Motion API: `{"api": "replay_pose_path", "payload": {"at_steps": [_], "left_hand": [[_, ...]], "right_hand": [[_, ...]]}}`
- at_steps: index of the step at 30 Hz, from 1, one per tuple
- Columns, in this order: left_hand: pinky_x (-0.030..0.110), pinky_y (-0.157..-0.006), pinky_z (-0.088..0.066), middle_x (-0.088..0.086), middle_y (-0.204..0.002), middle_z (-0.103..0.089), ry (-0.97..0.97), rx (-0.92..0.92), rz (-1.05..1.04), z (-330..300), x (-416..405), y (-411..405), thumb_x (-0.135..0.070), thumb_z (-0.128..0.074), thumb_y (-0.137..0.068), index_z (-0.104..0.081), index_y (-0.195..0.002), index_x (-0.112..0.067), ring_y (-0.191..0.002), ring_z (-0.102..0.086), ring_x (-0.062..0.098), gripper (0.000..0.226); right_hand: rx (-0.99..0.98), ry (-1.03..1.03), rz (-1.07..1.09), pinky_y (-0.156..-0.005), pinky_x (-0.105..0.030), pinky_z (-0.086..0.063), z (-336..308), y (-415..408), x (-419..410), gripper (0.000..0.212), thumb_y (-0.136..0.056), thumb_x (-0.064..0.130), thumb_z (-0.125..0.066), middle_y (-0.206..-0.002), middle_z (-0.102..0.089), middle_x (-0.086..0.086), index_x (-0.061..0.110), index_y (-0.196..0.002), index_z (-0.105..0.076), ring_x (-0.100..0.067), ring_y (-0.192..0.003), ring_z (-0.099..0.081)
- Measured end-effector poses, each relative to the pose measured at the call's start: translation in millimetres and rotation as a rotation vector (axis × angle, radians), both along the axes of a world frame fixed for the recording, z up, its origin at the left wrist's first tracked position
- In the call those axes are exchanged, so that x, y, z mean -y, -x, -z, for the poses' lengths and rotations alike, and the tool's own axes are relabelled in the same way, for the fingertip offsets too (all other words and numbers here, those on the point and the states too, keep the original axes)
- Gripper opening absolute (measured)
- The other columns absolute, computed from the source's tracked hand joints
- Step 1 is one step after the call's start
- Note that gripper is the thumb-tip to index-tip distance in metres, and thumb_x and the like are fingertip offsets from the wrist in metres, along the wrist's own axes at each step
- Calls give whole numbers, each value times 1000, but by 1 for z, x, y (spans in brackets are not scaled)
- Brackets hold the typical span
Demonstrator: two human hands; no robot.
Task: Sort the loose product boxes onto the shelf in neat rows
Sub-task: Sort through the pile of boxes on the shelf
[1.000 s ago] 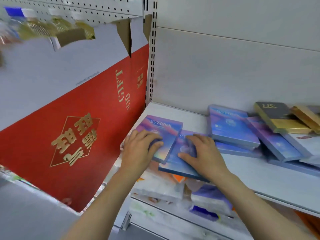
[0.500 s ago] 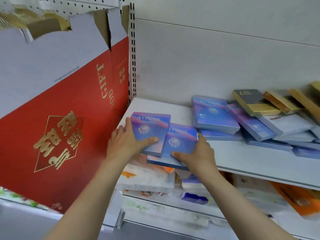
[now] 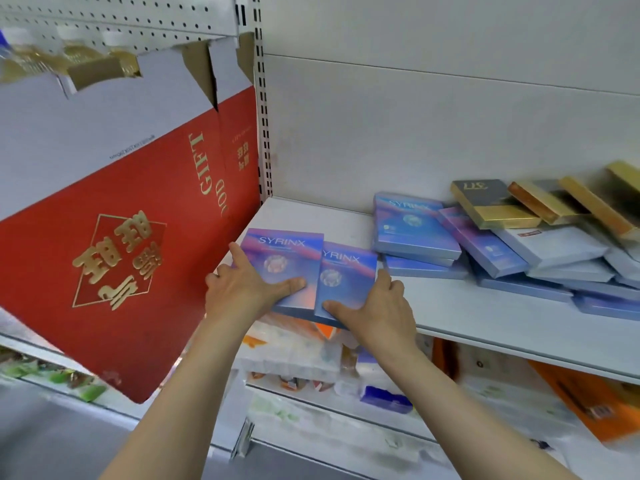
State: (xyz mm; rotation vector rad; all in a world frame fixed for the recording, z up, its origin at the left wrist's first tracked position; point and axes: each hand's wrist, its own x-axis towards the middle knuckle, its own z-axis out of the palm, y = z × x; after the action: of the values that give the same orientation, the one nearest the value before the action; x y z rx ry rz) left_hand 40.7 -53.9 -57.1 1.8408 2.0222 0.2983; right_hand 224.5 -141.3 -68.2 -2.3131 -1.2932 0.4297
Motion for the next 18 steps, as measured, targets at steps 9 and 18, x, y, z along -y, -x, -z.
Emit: {"api": "replay_pose_path", "payload": {"at_steps": [9, 18], "left_hand": [[45, -94, -48, 12, -120, -60, -183, 486, -255, 4, 32, 20, -71, -82, -35, -51, -125, -8, -112, -57, 33, 114], [24, -68, -50, 4, -107, -66, -339, 896, -307, -1, 75, 16, -20, -87, -68, -55, -118, -5, -88, -65, 17, 62]], "right_hand": [[-229, -204, -22, -95, -42, -50, 9, 3, 11, 97, -60, 53, -85, -123, -38, -4, 24, -136, -32, -27, -115, -49], [-770, -98, 45, -63, -35, -53, -23, -32, 27, 37, -71, 23, -86, -91, -69, -11, 9, -93, -61, -26, -79, -66]]}}
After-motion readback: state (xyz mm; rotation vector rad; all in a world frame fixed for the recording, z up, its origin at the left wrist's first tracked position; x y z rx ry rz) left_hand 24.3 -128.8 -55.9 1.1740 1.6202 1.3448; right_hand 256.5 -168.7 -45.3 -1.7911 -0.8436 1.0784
